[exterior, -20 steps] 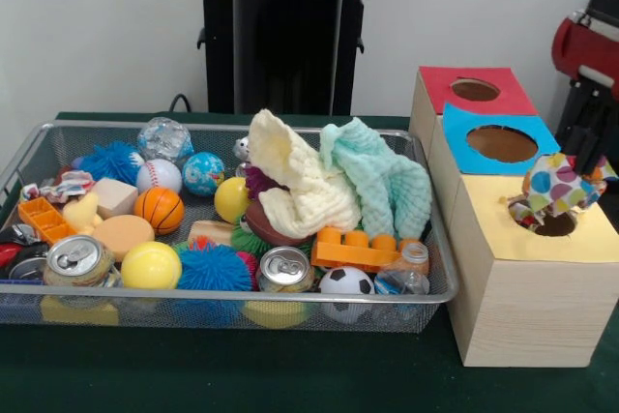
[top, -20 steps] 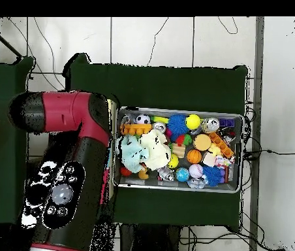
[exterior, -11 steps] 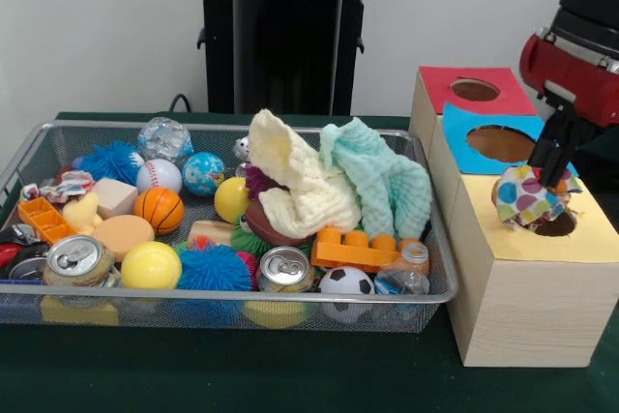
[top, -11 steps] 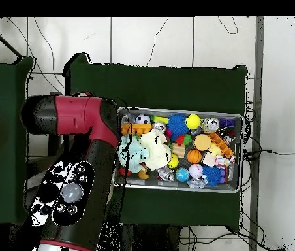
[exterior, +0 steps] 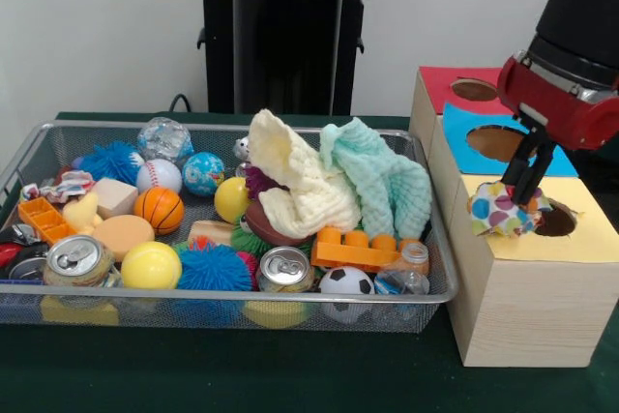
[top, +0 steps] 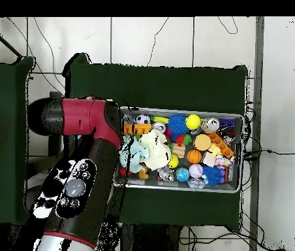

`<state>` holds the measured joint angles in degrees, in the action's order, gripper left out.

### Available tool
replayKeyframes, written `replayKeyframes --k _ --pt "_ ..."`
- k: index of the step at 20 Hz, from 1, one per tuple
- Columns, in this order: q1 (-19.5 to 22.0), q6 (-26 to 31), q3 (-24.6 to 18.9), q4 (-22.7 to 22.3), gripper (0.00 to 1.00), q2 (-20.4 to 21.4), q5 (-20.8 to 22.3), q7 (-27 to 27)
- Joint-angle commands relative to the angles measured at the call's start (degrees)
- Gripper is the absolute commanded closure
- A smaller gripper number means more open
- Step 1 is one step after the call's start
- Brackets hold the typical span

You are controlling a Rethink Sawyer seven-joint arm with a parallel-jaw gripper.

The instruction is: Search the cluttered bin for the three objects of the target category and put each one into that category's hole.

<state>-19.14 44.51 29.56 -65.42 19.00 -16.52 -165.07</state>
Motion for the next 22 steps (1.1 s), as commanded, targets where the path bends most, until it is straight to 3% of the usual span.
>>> replayKeyframes --k 1,14,22 --pt "0.23 -3.28 -2.38 -4.07 1.0 -4.61 -2.9 -15.26" --pt "-0.79 -1.47 -1.52 -2.48 1.0 -5.08 -6.08 -15.51" --pt "-1.8 -0.81 -1.35 -3.77 1.0 -2.9 -7.61 -14.66"
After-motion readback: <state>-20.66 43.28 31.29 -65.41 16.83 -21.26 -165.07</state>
